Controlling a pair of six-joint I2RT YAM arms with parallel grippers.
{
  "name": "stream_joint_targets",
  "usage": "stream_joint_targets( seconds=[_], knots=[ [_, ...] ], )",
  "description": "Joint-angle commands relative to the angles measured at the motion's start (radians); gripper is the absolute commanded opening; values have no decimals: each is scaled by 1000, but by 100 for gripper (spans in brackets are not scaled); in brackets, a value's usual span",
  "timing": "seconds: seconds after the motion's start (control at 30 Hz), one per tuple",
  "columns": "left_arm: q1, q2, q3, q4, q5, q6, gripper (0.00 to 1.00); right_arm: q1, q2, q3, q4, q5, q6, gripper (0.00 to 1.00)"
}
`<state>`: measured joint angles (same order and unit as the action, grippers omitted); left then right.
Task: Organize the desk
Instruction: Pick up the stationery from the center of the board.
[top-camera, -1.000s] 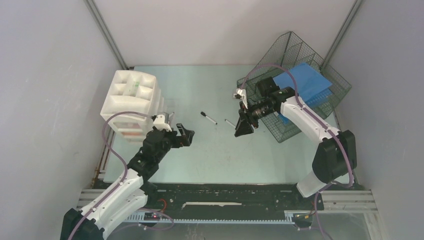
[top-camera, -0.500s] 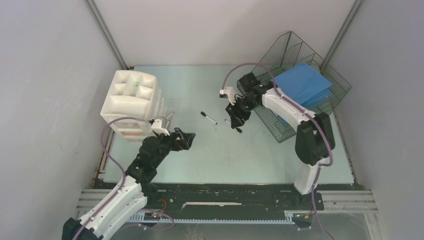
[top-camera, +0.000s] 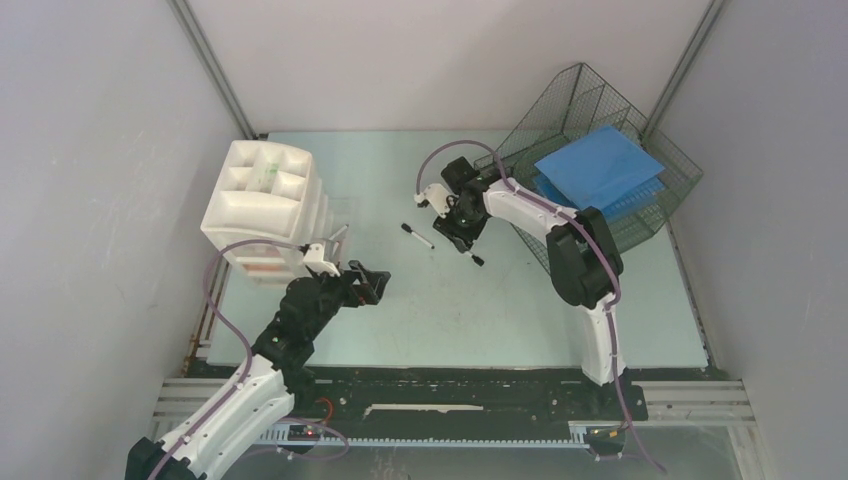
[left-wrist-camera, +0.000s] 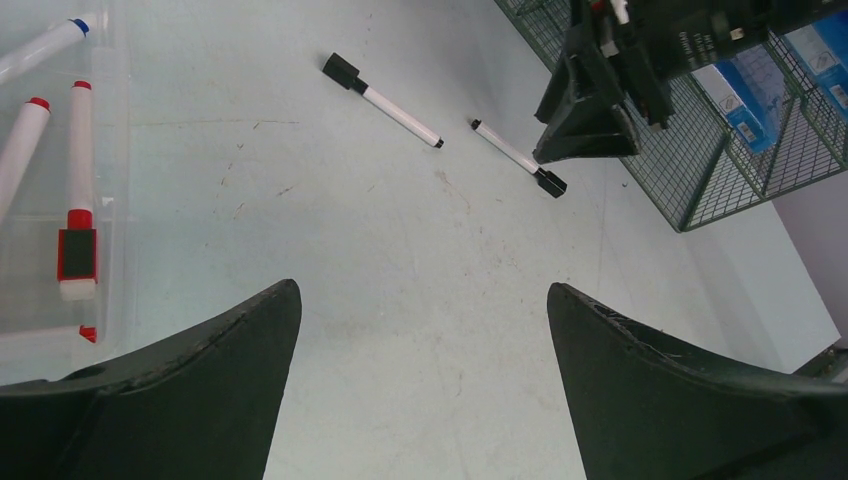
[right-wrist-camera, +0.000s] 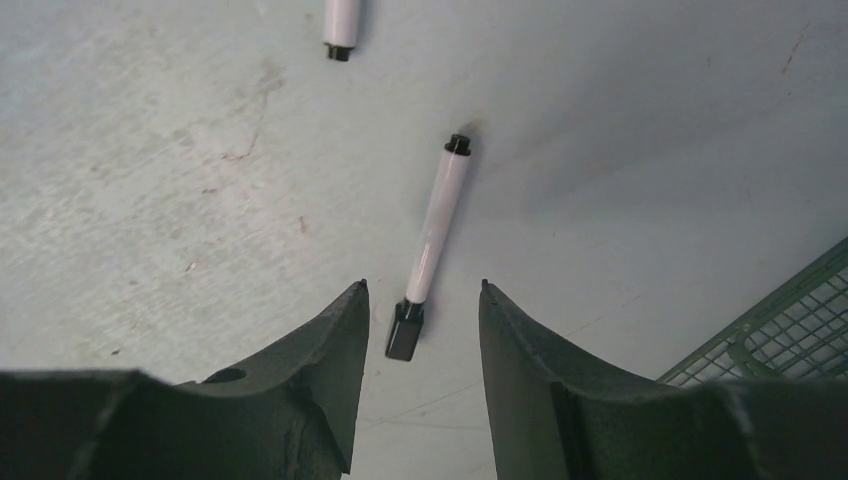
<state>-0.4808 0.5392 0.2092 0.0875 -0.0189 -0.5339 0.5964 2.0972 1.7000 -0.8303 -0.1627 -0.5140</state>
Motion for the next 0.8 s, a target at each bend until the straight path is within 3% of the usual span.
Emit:
stream_joint_targets(
  seconds=[0.0,0.47,0.77],
  knots=[
    [5,-6,-1,17,11,-2,100,12,46,71,21,76,21,52],
    [5,16,-18,36,11,-8,100,14,140,115,22,88,46,47],
    [5,26,-23,58,52,-26,100,14,166,98,25,115,47,30]
  ],
)
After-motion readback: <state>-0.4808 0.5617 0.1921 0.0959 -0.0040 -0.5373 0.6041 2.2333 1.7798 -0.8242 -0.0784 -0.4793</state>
